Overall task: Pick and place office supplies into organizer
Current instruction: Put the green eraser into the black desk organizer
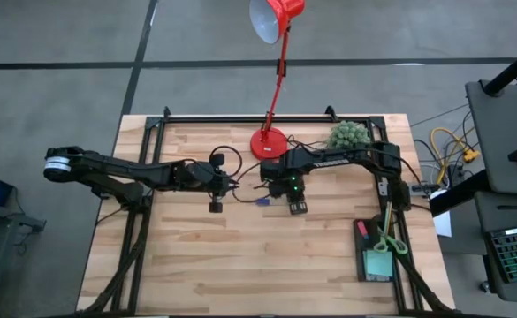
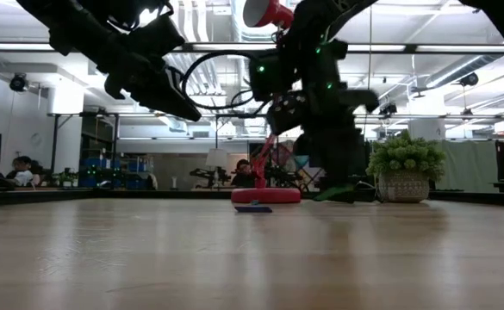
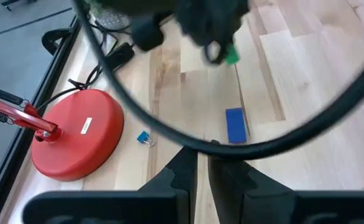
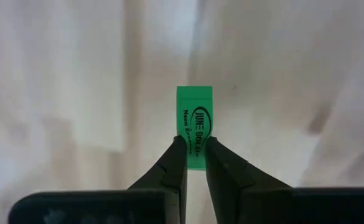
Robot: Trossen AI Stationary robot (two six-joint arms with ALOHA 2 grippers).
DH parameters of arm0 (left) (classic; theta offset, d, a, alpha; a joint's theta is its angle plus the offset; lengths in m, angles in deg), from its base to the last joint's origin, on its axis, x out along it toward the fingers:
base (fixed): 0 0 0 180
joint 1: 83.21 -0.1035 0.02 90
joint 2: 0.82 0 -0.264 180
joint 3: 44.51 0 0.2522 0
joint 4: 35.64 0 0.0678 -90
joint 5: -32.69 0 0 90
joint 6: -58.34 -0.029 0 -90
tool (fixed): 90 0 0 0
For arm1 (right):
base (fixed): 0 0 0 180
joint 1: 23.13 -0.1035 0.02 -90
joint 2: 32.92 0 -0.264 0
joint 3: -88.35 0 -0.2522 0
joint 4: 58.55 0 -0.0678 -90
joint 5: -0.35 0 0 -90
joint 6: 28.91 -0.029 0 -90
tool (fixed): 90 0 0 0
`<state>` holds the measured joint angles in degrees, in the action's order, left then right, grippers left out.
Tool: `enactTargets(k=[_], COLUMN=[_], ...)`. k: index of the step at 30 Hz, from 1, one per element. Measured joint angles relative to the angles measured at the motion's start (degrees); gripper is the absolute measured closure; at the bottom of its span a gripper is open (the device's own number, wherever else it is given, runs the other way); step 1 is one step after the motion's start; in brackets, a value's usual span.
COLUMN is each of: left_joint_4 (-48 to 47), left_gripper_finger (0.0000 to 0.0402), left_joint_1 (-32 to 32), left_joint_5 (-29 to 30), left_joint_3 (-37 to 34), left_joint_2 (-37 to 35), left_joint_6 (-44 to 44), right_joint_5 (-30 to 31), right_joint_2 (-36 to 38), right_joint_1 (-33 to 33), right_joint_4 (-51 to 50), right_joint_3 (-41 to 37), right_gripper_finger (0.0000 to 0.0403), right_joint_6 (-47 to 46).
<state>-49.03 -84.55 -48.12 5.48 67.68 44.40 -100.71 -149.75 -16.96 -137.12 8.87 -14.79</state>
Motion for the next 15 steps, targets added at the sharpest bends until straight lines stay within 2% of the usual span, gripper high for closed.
enactTargets(k=[7,15], left_joint_4=[-0.5,-1.5], left_gripper_finger=[0.0379,0.0379], left_joint_1=[0.0,0.0], left_joint_5=[0.1,0.1], left_joint_3=[0.0,0.0], left_joint_2=[0.0,0.0], left_joint_6=[0.0,0.1], right_joint_5=[-2.9,-2.6], right_joint_2=[4.3,10.7], right_joint_1=[-4.4,-13.8], right_joint_4=[-7.0,-15.1], right_joint_3=[-0.2,-1.2], right_gripper_finger=[0.0365,0.0365], right_joint_6=[-8.3,-21.9])
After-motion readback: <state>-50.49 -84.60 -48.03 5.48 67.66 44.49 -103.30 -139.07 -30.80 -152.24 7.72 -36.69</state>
